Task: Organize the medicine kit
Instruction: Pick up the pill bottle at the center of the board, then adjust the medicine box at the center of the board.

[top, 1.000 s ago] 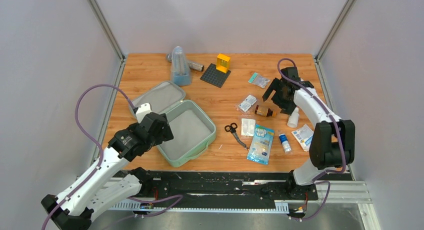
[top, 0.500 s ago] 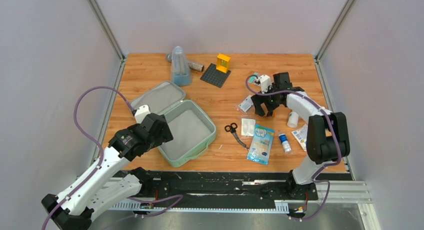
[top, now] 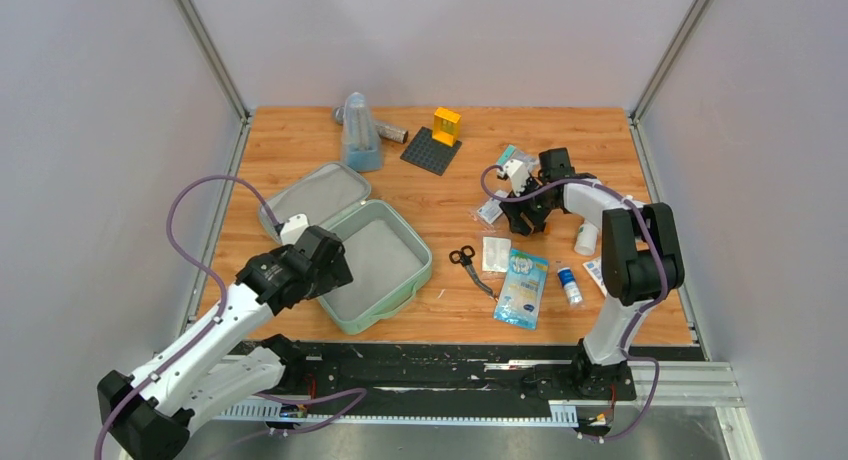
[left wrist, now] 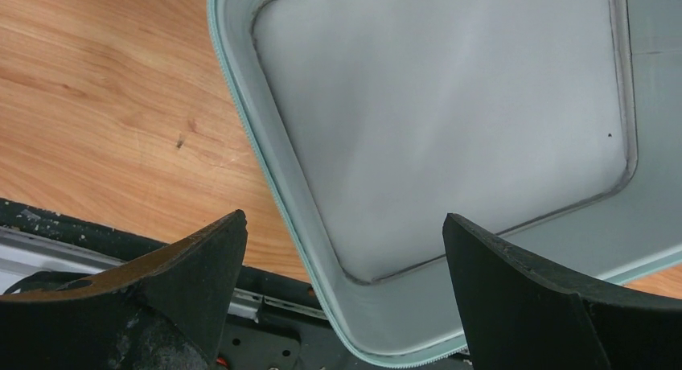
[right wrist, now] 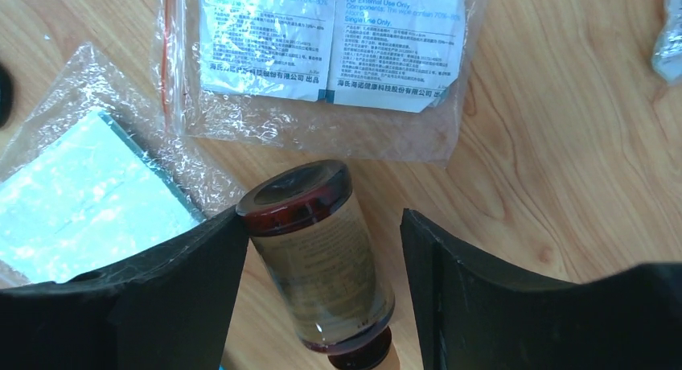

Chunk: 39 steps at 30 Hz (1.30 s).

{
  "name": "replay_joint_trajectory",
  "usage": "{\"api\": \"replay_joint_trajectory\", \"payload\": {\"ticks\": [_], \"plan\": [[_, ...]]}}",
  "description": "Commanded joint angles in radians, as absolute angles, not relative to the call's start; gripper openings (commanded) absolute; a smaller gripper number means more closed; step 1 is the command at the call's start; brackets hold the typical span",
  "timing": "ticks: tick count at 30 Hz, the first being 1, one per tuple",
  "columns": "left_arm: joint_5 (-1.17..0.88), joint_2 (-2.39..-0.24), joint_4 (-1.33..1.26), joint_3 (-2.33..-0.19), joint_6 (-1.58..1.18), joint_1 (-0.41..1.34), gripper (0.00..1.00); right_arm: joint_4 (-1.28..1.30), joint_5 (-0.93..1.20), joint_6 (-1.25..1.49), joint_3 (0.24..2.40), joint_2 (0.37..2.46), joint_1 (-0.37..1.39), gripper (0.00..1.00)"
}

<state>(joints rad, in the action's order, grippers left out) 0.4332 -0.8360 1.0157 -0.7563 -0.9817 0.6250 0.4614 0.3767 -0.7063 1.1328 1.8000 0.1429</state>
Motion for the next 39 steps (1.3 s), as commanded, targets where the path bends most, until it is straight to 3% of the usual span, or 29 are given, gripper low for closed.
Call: {"api": "replay_joint_trajectory", "payload": {"ticks": [1,5,8,12,16,24,30,39], "plan": [[0.427,-0.857,0.899,-0.733,-0.943,0.608,1.0,0.423,0.412,-0.72,1.163,1.821,0.14,0.68],[0.404,-0.895,0.827,-0.721,-0.887,0.583,0.99,0.414,0.424,-0.706,1.155,1.815,0.14,0.57],[0.397,-0.934,0.779,-0.715,-0.837,0.566,0.97,0.415,0.433,-0.683,1.156,1.814,0.14,0.43],[0.378,-0.978,0.727,-0.716,-0.791,0.552,0.93,0.419,0.446,-0.652,1.148,1.796,0.142,0.34],[0.367,-1.005,0.677,-0.709,-0.756,0.539,0.86,0.423,0.444,-0.64,1.135,1.747,0.156,0.29],[0.348,-1.048,0.629,-0.717,-0.684,0.513,0.75,0.456,0.43,-0.682,1.111,1.559,0.251,0.29],[0.427,-0.969,0.778,-0.752,-0.817,0.514,0.98,0.502,0.415,-0.704,1.116,1.469,0.347,0.29],[0.56,-0.863,0.843,-0.725,-0.908,0.506,1.0,0.541,0.39,-0.706,1.147,1.415,0.47,0.3]]}}
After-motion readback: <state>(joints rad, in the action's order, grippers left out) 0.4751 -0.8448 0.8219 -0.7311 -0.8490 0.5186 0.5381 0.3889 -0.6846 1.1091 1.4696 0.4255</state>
